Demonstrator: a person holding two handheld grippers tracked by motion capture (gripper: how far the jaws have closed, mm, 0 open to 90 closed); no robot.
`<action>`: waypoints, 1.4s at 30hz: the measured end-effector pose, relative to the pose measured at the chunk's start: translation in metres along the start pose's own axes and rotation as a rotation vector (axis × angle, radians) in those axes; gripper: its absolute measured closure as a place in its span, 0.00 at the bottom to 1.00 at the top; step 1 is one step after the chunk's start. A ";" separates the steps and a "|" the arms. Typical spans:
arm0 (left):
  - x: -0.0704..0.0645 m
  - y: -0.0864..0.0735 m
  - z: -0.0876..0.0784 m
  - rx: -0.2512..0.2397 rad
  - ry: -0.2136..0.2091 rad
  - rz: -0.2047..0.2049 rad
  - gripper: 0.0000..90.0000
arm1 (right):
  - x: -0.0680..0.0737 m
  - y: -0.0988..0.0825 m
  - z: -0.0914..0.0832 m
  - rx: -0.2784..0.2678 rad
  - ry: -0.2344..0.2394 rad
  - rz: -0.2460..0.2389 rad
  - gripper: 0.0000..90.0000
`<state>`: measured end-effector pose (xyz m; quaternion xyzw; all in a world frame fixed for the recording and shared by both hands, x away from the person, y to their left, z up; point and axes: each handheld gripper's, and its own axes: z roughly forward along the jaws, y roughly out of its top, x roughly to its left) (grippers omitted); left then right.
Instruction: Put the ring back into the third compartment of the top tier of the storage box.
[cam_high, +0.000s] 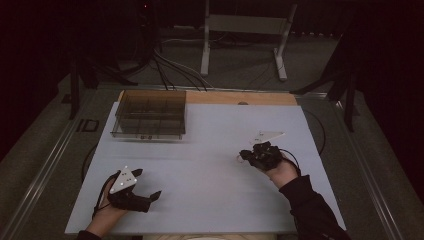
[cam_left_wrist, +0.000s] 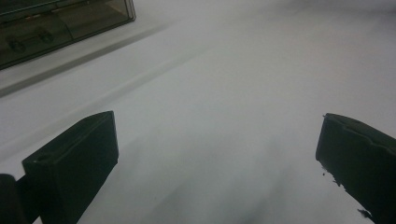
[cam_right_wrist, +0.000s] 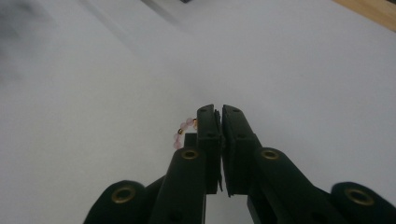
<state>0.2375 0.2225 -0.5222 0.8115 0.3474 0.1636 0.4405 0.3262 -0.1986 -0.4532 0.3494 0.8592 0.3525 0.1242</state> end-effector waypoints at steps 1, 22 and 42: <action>0.000 0.000 0.000 0.001 0.000 0.001 0.00 | 0.001 0.002 0.001 0.001 0.004 -0.002 0.97; 0.000 0.000 0.000 0.003 0.001 0.007 0.00 | 0.012 0.041 0.014 -0.018 0.033 -0.054 0.97; 0.001 0.000 -0.001 0.000 0.000 0.003 0.00 | 0.025 0.085 0.027 -0.043 0.052 -0.105 0.97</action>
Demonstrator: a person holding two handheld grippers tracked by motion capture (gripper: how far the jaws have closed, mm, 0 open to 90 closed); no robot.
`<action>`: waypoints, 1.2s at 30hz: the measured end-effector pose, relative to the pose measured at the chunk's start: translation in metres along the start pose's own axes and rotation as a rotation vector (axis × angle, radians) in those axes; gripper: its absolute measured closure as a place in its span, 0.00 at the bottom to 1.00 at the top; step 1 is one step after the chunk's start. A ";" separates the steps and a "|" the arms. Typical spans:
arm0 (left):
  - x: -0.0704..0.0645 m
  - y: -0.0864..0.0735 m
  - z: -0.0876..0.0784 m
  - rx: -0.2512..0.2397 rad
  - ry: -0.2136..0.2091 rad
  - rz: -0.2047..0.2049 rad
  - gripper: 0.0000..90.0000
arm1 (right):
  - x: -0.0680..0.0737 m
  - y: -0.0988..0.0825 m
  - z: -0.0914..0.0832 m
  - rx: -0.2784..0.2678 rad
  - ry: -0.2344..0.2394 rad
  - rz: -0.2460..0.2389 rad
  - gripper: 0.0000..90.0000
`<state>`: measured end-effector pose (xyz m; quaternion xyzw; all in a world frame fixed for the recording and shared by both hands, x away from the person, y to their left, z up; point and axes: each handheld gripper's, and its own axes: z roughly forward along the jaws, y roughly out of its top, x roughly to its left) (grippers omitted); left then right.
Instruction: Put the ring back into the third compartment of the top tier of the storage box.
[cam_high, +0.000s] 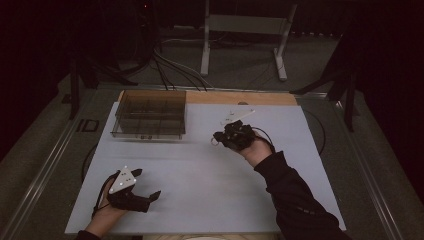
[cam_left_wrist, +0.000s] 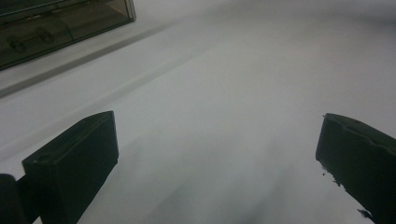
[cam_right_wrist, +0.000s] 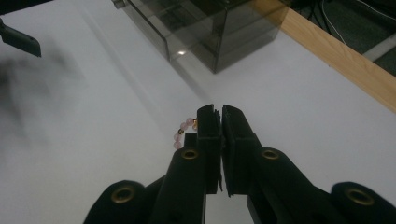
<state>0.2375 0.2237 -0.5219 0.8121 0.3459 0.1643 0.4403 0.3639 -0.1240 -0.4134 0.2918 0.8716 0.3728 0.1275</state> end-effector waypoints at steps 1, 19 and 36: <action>0.000 0.000 0.000 0.000 0.000 0.000 0.00 | 0.000 0.002 0.001 -0.001 0.001 -0.001 0.97; 0.000 0.000 -0.001 -0.003 -0.006 -0.004 0.00 | 0.003 0.028 0.016 -0.006 0.011 -0.032 0.97; 0.002 -0.001 -0.001 -0.009 -0.010 -0.013 0.00 | 0.010 0.065 0.033 -0.043 0.022 -0.054 0.97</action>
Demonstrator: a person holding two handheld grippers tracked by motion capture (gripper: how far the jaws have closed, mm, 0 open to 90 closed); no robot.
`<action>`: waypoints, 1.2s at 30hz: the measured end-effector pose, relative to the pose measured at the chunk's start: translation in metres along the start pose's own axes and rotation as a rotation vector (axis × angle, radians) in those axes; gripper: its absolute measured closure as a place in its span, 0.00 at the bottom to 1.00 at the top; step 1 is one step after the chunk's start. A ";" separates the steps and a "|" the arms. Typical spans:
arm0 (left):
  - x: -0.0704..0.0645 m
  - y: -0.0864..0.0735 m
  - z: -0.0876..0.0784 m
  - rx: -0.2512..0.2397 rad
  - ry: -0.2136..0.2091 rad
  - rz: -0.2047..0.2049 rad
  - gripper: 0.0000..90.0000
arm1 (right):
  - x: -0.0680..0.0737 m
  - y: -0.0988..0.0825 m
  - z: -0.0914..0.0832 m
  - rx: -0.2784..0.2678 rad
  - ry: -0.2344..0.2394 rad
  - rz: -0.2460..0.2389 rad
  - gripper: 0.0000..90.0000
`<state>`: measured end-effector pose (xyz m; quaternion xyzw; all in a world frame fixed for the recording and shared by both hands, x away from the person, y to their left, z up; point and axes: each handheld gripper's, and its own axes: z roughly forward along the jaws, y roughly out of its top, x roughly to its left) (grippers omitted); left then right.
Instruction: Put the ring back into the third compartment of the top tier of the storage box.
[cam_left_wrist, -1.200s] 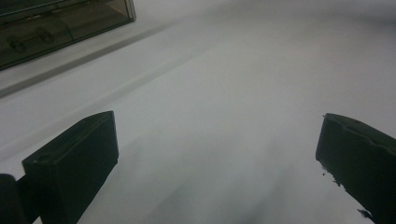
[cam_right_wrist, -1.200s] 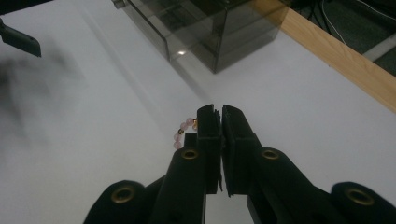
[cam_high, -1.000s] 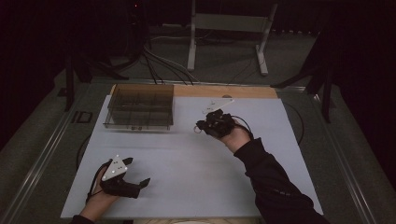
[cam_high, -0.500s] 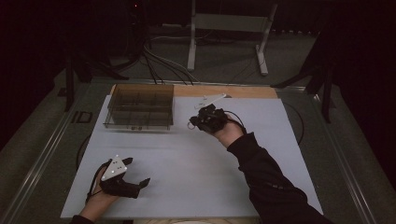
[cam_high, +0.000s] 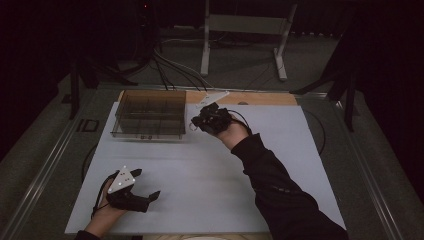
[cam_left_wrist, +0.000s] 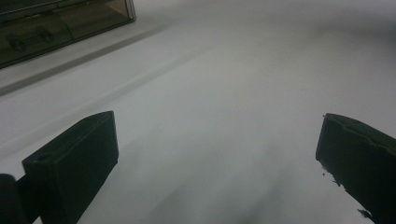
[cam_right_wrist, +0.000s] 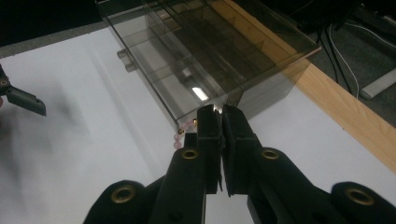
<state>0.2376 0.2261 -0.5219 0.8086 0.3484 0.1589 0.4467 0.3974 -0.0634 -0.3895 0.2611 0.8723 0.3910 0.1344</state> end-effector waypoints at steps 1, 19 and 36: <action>0.000 0.000 0.000 0.000 0.000 0.000 0.00 | 0.000 0.000 0.000 0.000 0.000 0.000 0.97; 0.000 0.000 -0.001 -0.004 -0.004 0.001 0.00 | 0.007 0.026 0.026 -0.026 0.020 -0.013 0.97; 0.000 0.000 -0.001 -0.010 -0.006 -0.001 0.00 | 0.007 0.035 0.059 -0.029 0.048 -0.005 0.97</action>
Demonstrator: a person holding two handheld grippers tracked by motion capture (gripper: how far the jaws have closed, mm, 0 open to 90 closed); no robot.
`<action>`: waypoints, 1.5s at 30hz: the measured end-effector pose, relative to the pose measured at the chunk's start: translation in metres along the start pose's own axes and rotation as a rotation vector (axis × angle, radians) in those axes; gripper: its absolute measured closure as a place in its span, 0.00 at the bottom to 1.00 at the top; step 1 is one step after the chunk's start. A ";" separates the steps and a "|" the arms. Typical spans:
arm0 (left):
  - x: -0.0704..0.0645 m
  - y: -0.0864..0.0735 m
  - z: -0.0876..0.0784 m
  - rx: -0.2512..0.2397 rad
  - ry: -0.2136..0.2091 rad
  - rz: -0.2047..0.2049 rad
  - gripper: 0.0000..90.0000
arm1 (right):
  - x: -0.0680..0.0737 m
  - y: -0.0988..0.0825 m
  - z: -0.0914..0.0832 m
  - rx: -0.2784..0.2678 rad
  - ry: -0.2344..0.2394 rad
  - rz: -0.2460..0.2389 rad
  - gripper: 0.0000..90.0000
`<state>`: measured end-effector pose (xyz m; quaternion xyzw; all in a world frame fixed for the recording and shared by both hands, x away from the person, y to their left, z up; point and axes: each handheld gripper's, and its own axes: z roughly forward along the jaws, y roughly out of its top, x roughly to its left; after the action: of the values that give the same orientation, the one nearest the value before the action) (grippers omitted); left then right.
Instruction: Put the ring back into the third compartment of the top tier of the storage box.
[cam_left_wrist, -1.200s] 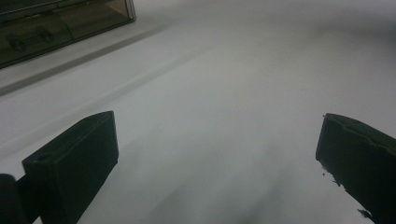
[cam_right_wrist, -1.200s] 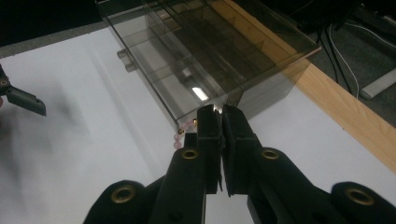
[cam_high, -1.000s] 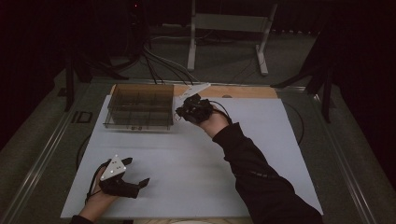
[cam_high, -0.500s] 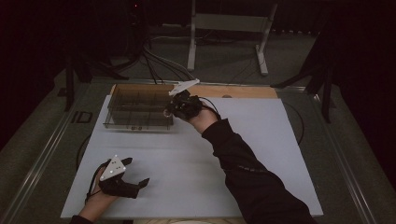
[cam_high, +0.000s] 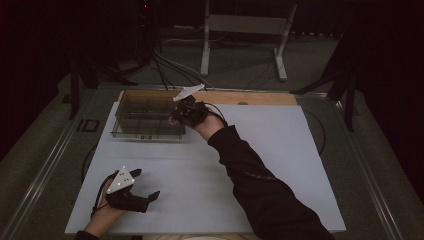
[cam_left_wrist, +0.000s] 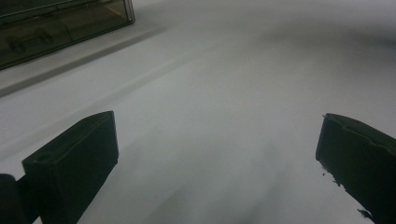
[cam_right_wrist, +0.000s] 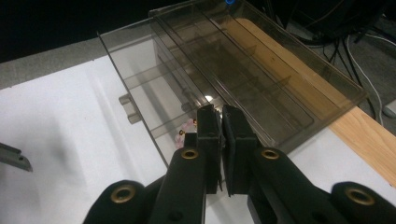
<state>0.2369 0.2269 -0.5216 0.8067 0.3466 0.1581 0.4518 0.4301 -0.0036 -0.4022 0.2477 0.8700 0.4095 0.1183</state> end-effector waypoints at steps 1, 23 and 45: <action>0.000 0.000 0.000 0.001 0.000 0.001 0.00 | 0.000 0.000 0.002 -0.003 0.003 0.004 0.97; 0.000 0.000 0.000 0.001 0.002 0.006 0.00 | -0.002 -0.003 0.037 0.044 0.036 0.045 0.97; 0.000 -0.001 0.001 0.008 0.002 0.008 0.00 | -0.008 -0.009 0.013 -0.023 0.023 0.087 0.25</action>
<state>0.2371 0.2267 -0.5224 0.8096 0.3446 0.1592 0.4478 0.4392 -0.0036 -0.4173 0.2791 0.8549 0.4272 0.0932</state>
